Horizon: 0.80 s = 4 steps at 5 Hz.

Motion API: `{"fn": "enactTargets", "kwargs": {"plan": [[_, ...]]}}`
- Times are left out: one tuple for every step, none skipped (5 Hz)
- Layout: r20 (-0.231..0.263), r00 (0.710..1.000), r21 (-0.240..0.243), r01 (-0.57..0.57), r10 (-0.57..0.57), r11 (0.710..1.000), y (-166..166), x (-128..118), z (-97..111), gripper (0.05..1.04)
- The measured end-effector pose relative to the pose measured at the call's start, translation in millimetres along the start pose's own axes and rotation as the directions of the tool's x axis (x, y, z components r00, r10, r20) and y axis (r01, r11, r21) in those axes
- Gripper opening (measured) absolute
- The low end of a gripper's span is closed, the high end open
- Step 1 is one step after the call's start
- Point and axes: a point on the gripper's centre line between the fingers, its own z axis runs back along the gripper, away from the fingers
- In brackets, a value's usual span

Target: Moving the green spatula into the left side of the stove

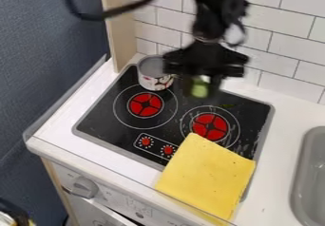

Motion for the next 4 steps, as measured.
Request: {"fn": "enactTargets", "kwargs": {"plan": [[0.003, 0.999, 0.041, 0.051, -0.051, 0.998, 54.3, -3.8, 6.0, 0.436], [0.0, 0.992, 0.056, 0.126, -0.126, 0.99, 99.7, -6.4, 2.4, 0.436], [-0.047, 0.987, 0.048, 0.158, -0.156, 0.986, 135.0, -12.4, -23.5, 0.436], [-0.078, 0.964, 0.029, 0.258, -0.255, 0.966, 140.3, -15.9, -49.8, 0.436]]}}
